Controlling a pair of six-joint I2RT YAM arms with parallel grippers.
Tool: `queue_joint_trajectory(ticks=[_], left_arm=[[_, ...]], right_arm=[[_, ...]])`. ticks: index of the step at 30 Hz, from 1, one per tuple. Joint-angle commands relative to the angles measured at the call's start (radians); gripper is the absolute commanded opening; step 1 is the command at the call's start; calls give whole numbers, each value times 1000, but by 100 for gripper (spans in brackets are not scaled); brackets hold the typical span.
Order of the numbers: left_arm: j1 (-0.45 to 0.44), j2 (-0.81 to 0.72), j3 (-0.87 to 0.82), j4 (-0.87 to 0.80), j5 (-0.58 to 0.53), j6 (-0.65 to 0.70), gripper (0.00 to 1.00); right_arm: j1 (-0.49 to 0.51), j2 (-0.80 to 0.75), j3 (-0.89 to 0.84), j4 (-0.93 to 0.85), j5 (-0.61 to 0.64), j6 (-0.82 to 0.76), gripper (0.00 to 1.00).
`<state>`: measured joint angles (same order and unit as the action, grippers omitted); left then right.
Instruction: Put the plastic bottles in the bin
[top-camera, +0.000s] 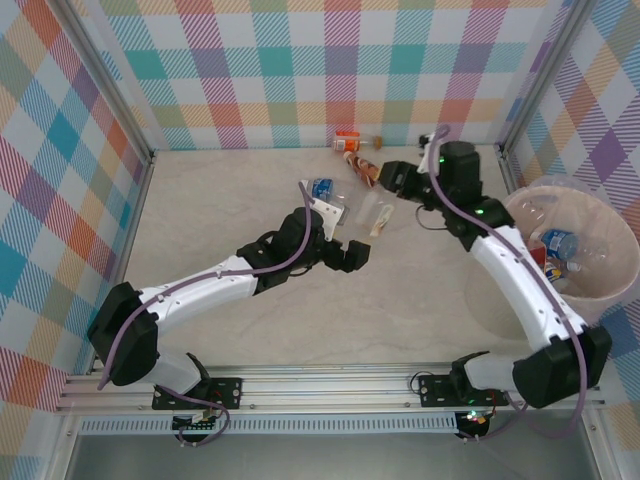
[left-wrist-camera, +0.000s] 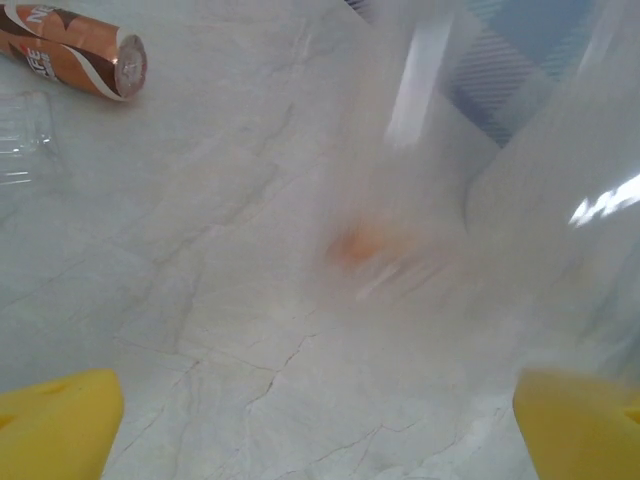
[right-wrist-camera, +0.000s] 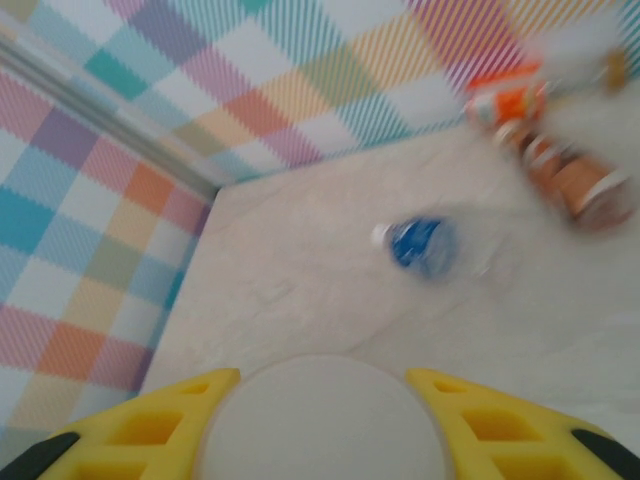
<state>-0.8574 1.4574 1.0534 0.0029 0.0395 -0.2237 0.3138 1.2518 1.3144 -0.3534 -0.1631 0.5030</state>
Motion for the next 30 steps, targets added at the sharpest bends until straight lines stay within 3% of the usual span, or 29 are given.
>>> queue_joint_trajectory(ticks=[1, 6, 14, 18, 25, 30], left_arm=[[-8, -58, -15, 37, -31, -11, 100], [-8, -52, -13, 28, -51, -15, 100], [-9, -7, 14, 8, -69, -16, 100], [-7, 27, 43, -4, -65, -23, 100], [-6, 77, 59, 10, -46, -68, 100], [-7, 100, 84, -6, -44, -74, 100]], right_arm=[[-105, -124, 101, -128, 122, -153, 27], [-300, -164, 305, -288, 98, -240, 28], [-452, -34, 687, -691, 204, -416, 27], [-505, 8, 701, -816, 261, -470, 27], [-516, -2, 562, -834, 538, -566, 29], [-516, -1, 502, -869, 569, -623, 29]])
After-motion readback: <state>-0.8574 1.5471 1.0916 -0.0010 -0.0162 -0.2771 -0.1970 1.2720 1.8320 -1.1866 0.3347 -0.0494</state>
